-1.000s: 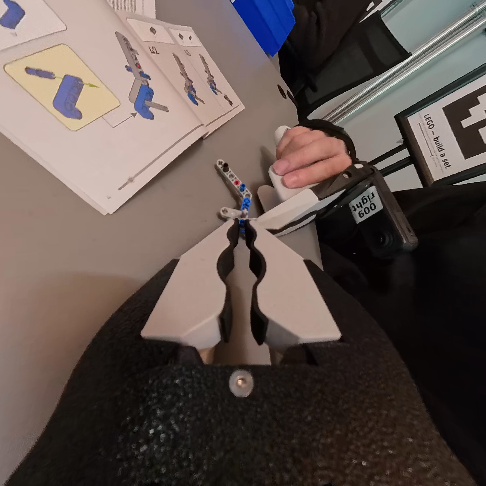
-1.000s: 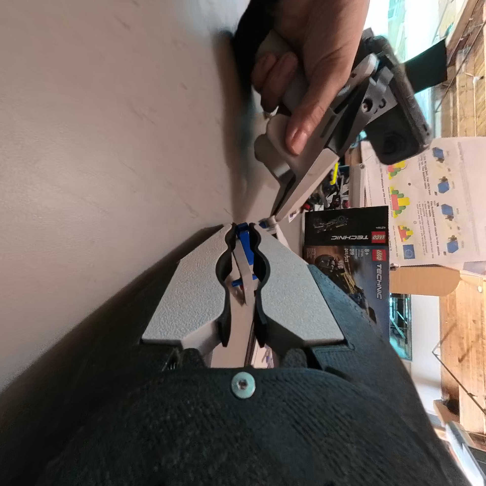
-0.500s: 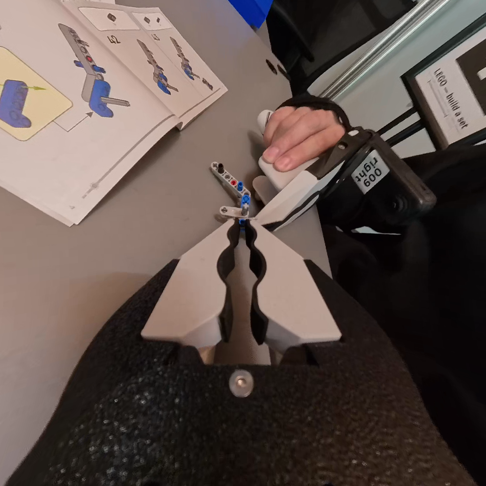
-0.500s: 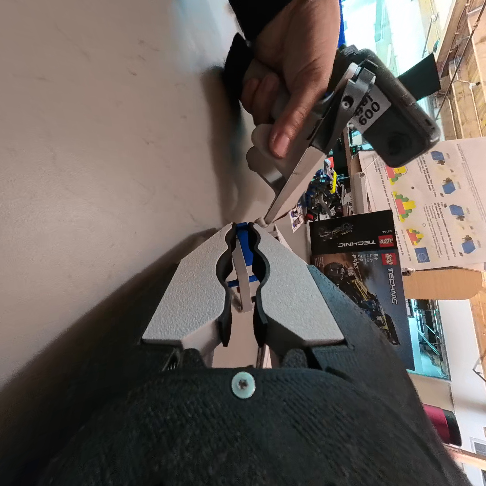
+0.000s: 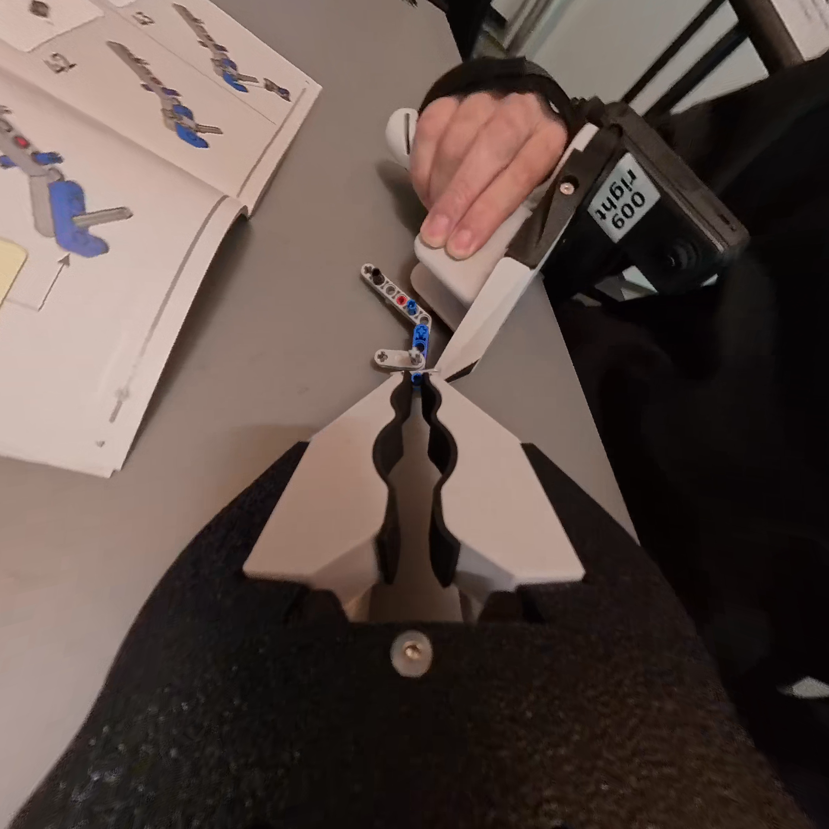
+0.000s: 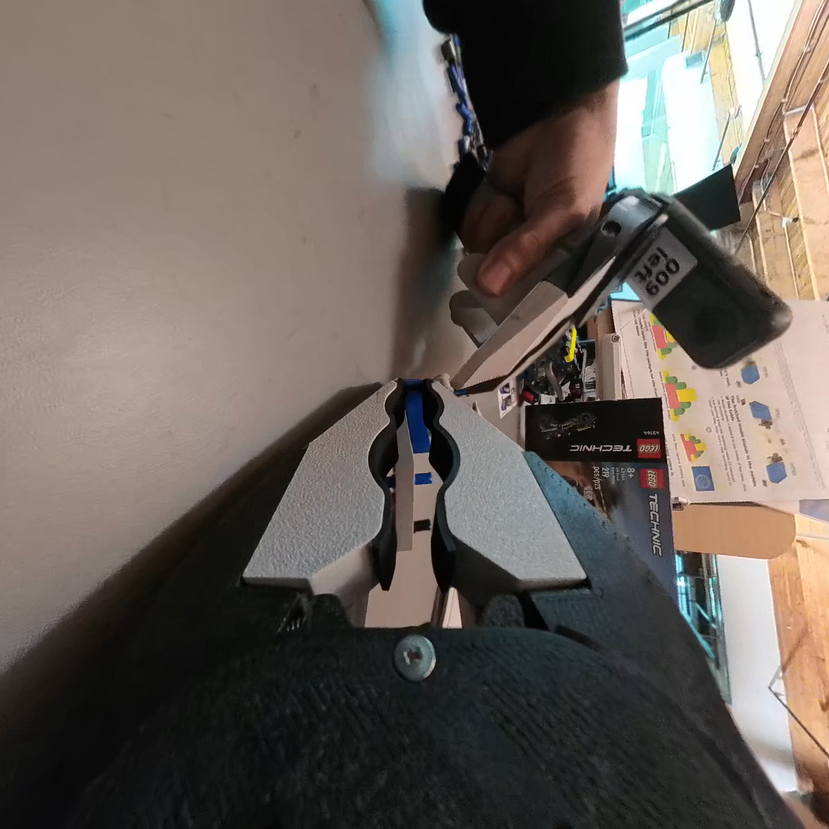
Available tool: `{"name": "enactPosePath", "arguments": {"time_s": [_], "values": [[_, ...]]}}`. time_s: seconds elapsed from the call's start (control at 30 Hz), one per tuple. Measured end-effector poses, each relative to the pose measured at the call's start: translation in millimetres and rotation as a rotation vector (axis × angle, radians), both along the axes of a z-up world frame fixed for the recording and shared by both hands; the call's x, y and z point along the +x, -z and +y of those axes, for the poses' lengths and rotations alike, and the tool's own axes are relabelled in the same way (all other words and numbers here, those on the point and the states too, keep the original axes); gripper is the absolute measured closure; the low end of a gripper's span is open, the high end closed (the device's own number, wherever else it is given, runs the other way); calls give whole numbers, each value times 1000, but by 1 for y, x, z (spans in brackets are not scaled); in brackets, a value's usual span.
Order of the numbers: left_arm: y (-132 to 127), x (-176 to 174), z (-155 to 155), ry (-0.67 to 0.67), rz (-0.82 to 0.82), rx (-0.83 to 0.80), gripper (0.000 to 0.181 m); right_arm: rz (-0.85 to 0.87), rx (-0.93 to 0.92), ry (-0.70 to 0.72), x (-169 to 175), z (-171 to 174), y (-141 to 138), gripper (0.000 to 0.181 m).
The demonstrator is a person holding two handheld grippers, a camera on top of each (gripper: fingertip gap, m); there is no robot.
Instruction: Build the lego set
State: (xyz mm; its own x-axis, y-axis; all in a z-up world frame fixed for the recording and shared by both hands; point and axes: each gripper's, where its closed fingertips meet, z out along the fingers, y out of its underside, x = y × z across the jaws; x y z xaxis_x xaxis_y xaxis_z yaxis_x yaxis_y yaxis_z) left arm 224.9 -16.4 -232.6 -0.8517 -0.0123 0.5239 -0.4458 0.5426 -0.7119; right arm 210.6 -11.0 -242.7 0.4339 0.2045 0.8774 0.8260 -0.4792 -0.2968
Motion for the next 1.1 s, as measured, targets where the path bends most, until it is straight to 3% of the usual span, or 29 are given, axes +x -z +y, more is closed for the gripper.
{"name": "enactPosePath", "arguments": {"time_s": [0.13,0.3,0.47,0.57,0.7,0.83,0.97,1.1], "values": [[1,-3,-2,127,-51,4,180,-29,-7,-15,-2,0,1,175],[4,-7,2,234,2,27,180,-121,-28,-39,-5,1,2,175],[19,-18,9,417,-55,148,180,-187,-54,-2,5,-2,3,175],[-1,-12,6,355,-67,90,180,-178,-41,-30,1,-6,3,175],[4,-2,19,285,-111,153,180,-156,-22,-40,1,-4,1,175],[3,0,27,247,-102,105,180,-124,5,-74,-6,-2,-3,175],[8,2,27,216,-87,119,180,21,121,-84,-10,-1,-26,174],[11,-1,20,194,-153,160,180,325,259,-69,-16,-7,-63,168]]}}
